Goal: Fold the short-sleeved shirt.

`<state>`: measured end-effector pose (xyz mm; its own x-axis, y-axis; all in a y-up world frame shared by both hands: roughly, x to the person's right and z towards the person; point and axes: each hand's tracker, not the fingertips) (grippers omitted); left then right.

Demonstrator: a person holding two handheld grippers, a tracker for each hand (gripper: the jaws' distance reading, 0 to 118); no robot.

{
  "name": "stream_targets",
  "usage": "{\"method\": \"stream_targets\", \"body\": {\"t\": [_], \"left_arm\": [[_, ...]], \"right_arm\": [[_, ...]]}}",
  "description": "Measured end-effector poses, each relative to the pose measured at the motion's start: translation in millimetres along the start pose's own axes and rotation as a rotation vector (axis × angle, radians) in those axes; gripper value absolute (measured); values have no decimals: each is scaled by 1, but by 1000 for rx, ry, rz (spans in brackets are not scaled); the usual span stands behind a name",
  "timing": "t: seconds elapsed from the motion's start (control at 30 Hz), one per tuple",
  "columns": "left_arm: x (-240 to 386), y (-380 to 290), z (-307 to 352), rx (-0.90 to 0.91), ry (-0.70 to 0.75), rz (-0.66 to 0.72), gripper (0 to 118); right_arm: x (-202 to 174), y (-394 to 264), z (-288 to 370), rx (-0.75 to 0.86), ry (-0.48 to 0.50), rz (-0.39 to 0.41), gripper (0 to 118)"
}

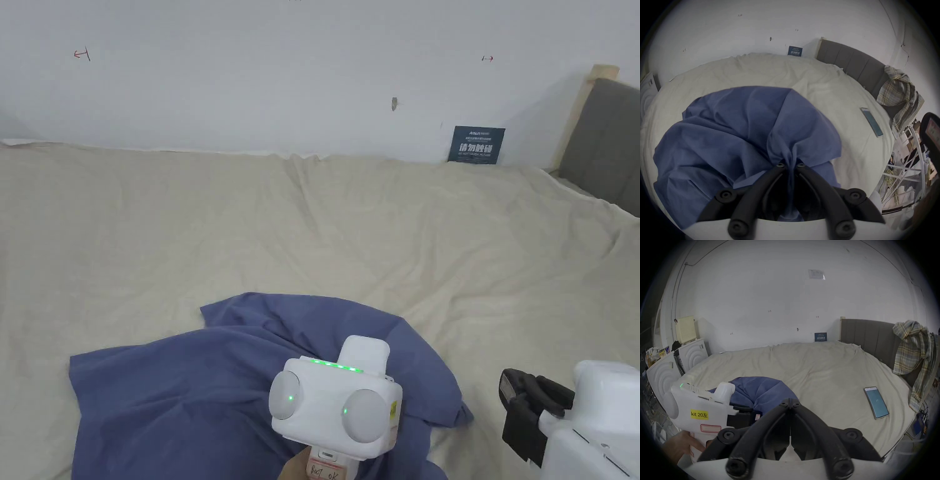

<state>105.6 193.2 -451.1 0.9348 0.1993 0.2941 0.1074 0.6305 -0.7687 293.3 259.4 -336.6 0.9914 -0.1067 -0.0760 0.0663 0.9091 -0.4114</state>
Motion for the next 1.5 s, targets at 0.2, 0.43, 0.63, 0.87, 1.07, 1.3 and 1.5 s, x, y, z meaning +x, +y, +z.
{"method": "stream_targets", "body": {"t": [0.2, 0.43, 0.63, 0.87, 1.07, 1.3, 1.5], "left_arm": [[-22, 4, 18, 47, -19, 46, 118], [-72, 18, 90, 133, 3, 117, 118], [-126, 8, 151, 246, 273, 113, 31], [-210, -32, 184, 189, 372, 233, 0], [-253, -64, 176, 138, 417, 350, 0], [-286, -50, 152, 110, 425, 419, 18], [-323, 0, 118, 102, 418, 449, 103]], "right_arm": [[-10, 2, -10, -16, 22, 6, 0], [-46, 4, -15, -18, 100, 54, 0], [-84, 6, -24, -23, 194, 99, 0], [-119, 4, -36, -46, 264, 157, 0], [-135, 2, -53, -77, 288, 175, 0], [-150, 0, -77, -116, 292, 201, 0], [-153, -1, -98, -147, 290, 213, 0]]}}
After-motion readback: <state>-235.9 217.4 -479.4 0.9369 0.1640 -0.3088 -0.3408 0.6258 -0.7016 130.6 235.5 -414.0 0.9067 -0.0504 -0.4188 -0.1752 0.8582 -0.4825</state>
